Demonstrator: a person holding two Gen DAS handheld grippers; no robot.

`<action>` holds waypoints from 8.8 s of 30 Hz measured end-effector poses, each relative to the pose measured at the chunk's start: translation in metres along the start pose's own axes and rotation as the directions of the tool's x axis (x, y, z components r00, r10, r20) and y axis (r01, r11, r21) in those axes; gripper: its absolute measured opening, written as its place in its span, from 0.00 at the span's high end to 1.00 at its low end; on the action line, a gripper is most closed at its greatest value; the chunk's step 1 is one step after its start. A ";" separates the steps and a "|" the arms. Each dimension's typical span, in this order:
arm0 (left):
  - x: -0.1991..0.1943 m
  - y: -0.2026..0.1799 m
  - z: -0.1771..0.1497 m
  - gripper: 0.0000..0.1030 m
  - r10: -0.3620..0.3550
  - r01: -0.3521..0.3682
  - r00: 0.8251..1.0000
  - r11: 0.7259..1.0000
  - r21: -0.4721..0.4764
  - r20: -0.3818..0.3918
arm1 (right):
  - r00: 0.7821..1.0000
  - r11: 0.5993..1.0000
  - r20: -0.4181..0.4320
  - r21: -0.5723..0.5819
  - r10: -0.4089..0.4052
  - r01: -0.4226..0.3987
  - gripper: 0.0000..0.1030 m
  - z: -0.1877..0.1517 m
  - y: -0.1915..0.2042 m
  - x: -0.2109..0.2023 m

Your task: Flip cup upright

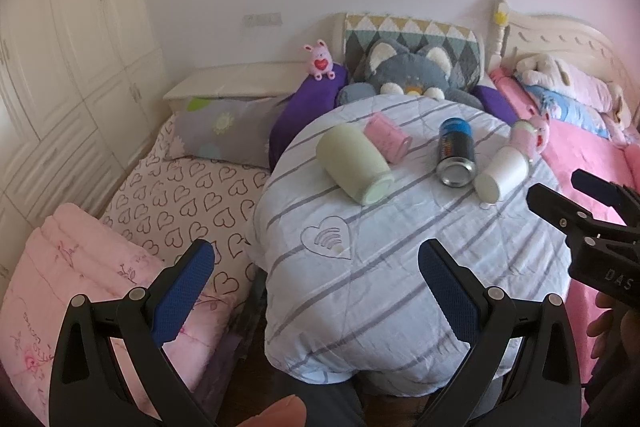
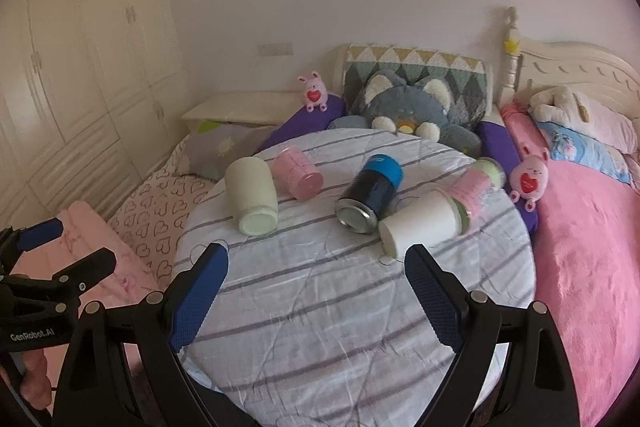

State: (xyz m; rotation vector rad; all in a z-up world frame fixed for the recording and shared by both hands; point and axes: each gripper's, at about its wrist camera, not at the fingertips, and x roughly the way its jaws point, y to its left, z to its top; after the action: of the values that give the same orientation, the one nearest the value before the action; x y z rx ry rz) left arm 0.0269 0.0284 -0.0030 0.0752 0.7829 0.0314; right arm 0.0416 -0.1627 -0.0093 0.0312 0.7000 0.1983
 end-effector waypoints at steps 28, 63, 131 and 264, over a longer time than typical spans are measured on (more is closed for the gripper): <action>0.173 0.072 0.024 0.00 0.092 -0.111 0.979 0.989 -0.097 -0.182 | 0.931 0.978 -0.339 -0.107 0.134 -0.180 0.12 0.036 0.074 0.229; 0.115 0.025 -0.023 0.00 0.014 -0.020 0.979 0.999 -0.026 -0.202 | 0.947 0.984 -0.305 0.171 0.106 -0.055 0.24 -0.054 -0.001 0.120; -0.058 -0.101 -0.026 0.00 -0.029 0.029 1.000 0.998 0.063 -0.001 | 0.993 0.983 0.113 0.182 -0.028 0.007 0.19 -0.036 -0.103 -0.100; -0.058 -0.072 -0.033 0.00 -0.113 0.098 0.986 0.988 0.123 0.124 | 0.986 0.978 0.140 0.197 -0.093 0.064 0.19 -0.040 -0.065 -0.108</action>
State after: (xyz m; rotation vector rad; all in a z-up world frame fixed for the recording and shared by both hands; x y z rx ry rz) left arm -0.0376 -0.0447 0.0084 0.1445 0.6558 -0.1190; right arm -0.0535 -0.2482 0.0228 0.2008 0.5680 0.0509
